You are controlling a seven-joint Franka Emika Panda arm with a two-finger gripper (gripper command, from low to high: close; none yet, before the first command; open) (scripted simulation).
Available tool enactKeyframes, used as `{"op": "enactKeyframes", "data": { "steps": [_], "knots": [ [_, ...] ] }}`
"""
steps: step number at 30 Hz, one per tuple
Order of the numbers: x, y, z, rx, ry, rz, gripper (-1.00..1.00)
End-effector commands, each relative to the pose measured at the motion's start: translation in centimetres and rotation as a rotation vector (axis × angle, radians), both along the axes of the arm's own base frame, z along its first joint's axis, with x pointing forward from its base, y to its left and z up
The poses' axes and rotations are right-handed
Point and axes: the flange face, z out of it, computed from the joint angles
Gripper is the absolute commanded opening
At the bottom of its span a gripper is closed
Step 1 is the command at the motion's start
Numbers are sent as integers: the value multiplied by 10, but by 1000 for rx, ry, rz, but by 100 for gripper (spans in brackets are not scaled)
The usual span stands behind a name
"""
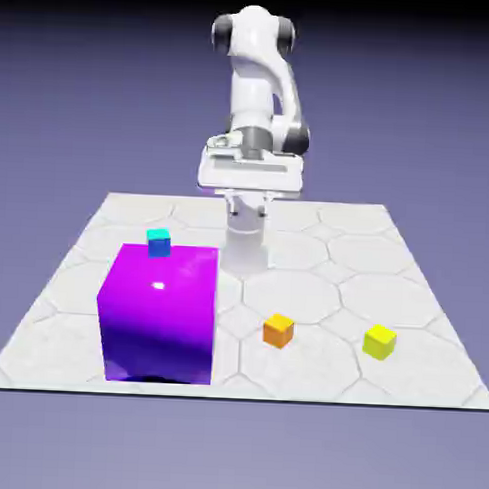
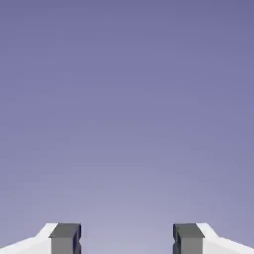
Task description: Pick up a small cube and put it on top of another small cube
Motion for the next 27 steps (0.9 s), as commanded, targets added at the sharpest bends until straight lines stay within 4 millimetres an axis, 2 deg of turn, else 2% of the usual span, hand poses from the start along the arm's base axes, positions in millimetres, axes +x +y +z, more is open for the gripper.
{"op": "enactKeyframes", "data": {
  "steps": [1,7,13,18,23,26,27],
  "knots": [
    [6,12,-7,-47,28,69,0],
    [29,91,-55,-318,179,500,0],
    [30,172,-112,-570,297,958,0],
    [15,237,-163,-764,372,1355,0],
    [-15,298,-218,-941,425,1764,0],
    [-39,330,-252,-1039,447,2013,0],
    [-40,330,-252,-1039,447,2014,0]
  ]
}}
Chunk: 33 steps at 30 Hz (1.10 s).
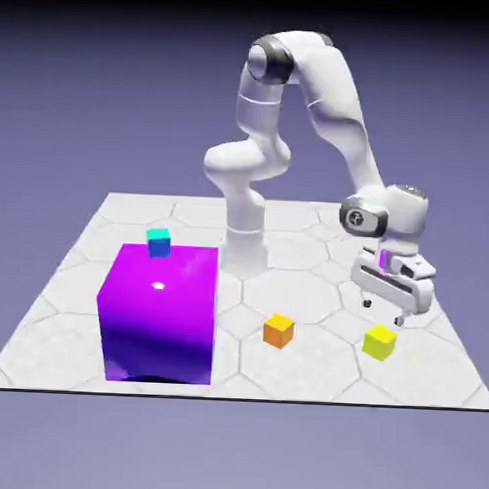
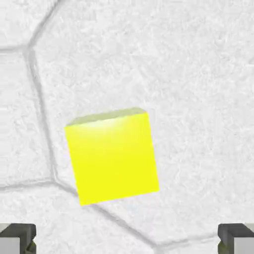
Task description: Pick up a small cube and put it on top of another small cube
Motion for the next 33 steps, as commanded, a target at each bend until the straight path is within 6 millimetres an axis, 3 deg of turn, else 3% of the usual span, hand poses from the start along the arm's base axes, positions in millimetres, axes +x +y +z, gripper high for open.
{"op": "enactKeyframes", "data": {
  "steps": [1,6,7,8,9,14,15,18,25,33],
  "knots": [
    [0,0,0,0,0,0,0],
    [6,-6,-68,0,0,-2,0],
    [6,-6,-69,0,0,-2,0],
    [6,-6,-69,0,0,-2,-100],
    [6,-6,-69,0,0,-2,-100],
    [0,0,-2,0,0,0,-100],
    [-11,8,3,13,-20,22,-100],
    [-34,14,-8,4,-12,82,-100],
    [-71,8,-39,-42,71,220,-100],
    [-110,7,-45,-24,125,379,-100]
  ]
}}
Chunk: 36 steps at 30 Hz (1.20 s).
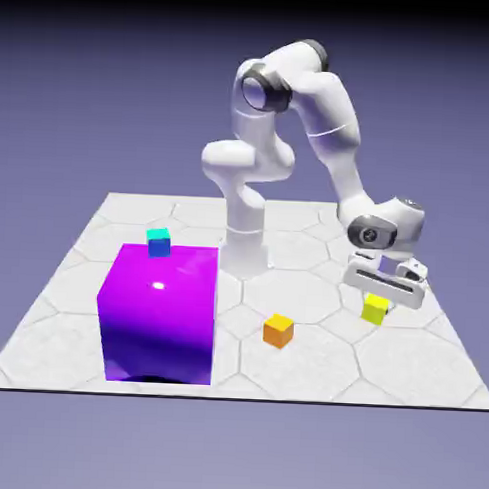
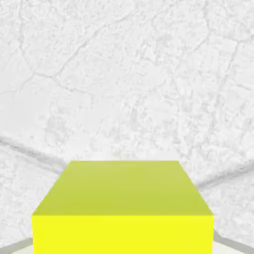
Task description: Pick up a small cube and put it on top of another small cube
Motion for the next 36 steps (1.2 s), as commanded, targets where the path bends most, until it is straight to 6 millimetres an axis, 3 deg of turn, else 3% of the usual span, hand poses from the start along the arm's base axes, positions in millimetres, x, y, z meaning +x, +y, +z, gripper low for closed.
{"op": "enactKeyframes", "data": {
  "steps": [1,9,17,27,36],
  "knots": [
    [-1,-2,-1,-1,12,19,-100],
    [21,-32,-6,-35,172,171,-100],
    [52,-63,14,19,290,323,-100],
    [105,-122,69,148,327,502,-100],
    [150,-211,136,246,252,632,-100]
  ]
}}
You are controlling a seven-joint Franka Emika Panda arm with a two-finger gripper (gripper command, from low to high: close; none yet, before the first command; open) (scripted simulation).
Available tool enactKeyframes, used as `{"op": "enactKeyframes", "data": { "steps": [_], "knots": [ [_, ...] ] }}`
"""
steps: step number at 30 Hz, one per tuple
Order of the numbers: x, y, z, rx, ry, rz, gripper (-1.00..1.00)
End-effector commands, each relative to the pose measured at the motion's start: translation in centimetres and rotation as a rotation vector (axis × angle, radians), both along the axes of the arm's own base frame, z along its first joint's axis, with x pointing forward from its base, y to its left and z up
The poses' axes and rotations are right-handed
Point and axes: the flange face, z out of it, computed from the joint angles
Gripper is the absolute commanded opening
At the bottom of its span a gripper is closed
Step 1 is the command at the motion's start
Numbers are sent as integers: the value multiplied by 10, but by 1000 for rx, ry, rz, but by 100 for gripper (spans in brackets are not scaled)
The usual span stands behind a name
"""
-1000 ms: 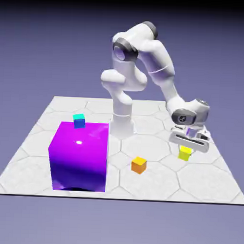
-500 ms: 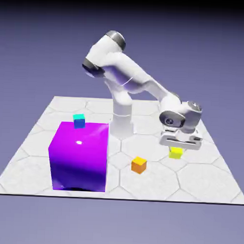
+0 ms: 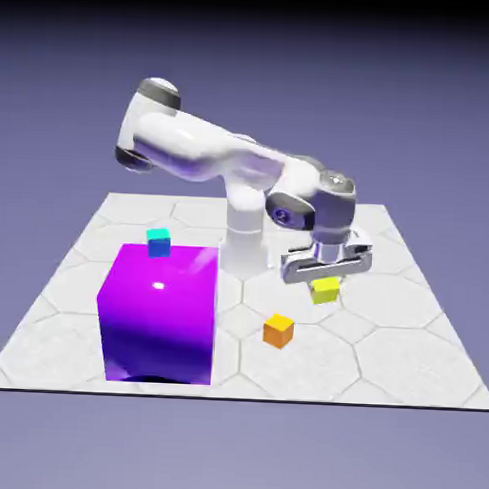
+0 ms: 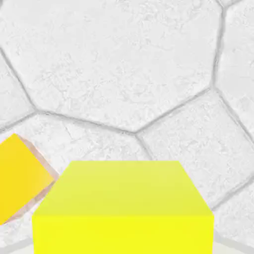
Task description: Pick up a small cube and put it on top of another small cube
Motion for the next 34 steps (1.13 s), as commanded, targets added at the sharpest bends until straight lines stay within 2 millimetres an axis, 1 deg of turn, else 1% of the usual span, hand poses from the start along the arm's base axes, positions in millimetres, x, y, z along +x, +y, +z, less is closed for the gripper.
{"op": "enactKeyframes", "data": {
  "steps": [1,4,7,10,12,15,17,20,23,25,29,30,31,32,34],
  "knots": [
    [4,-12,8,14,-10,9,-100],
    [12,-52,33,45,-49,32,-100],
    [15,-96,57,68,-95,51,-100],
    [12,-143,82,82,-145,64,-100],
    [6,-175,98,85,-180,69,-100],
    [-9,-224,122,80,-233,73,-100],
    [-24,-256,137,72,-268,73,-100],
    [-52,-303,158,50,-318,67,-100],
    [-87,-346,177,12,-365,62,-100],
    [-91,-349,181,-22,-377,80,-100],
    [-83,-347,120,-24,-376,78,-100],
    [-83,-346,111,-24,-377,79,-100],
    [-83,-346,111,-24,-377,79,100],
    [-83,-346,111,-24,-377,79,100],
    [-85,-349,140,-25,-374,76,100]
  ]
}}
